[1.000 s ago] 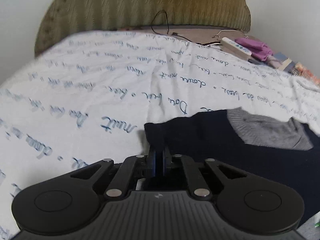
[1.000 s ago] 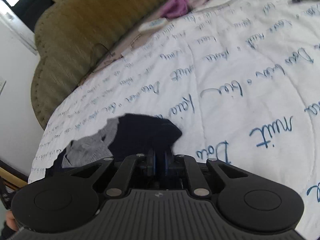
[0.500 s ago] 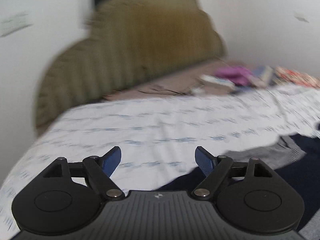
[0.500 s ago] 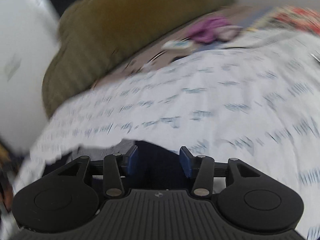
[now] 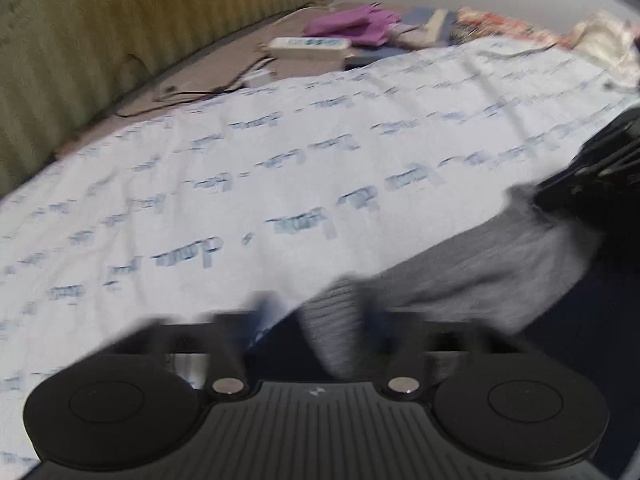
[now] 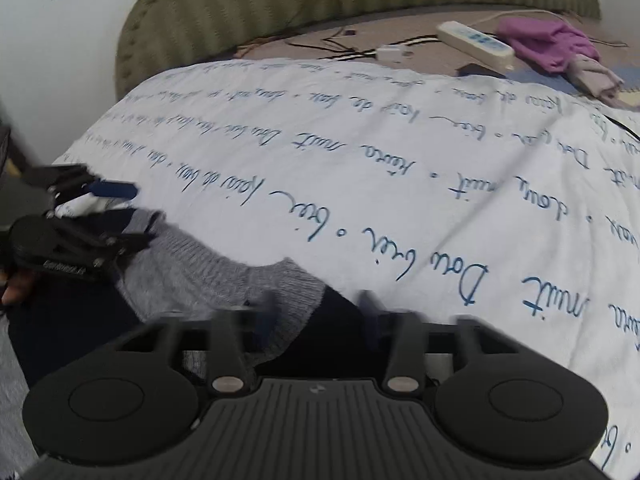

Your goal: Fold small clothes

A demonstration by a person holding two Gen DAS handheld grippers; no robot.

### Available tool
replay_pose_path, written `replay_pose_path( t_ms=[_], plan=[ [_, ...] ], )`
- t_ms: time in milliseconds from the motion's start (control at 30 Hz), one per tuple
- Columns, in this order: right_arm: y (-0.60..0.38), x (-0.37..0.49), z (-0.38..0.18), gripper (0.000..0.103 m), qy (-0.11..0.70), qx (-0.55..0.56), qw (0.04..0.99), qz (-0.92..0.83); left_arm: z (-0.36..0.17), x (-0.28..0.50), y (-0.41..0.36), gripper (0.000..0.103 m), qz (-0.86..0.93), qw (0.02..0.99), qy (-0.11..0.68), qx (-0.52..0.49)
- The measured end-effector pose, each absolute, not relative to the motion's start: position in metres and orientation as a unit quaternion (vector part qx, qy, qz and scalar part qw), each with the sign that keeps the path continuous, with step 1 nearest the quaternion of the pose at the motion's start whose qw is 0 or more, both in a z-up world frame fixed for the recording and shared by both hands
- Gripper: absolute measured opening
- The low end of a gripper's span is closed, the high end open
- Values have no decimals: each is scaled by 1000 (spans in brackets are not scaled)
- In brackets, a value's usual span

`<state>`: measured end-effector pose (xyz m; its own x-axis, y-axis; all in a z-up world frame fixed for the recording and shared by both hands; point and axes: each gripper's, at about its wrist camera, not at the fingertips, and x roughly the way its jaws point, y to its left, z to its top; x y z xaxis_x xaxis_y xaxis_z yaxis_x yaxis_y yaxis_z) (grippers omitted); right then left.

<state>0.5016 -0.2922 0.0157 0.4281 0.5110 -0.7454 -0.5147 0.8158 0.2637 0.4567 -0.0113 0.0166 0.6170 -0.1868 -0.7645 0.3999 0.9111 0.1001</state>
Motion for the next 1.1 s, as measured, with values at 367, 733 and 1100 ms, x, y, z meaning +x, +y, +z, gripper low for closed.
replay_pose_path(
  t_ms=[367,733,1100],
  plan=[
    [-318,498,9,8,396,94,877,254,8,454,-23,7,-113,912,362,160],
    [-355,398,56,46,304,160,921,183,78,315,34,80,-34,961,262,79],
    [-335,180,10,58,404,160,871,230,34,134,58,80,-89,907,406,-64]
  ],
)
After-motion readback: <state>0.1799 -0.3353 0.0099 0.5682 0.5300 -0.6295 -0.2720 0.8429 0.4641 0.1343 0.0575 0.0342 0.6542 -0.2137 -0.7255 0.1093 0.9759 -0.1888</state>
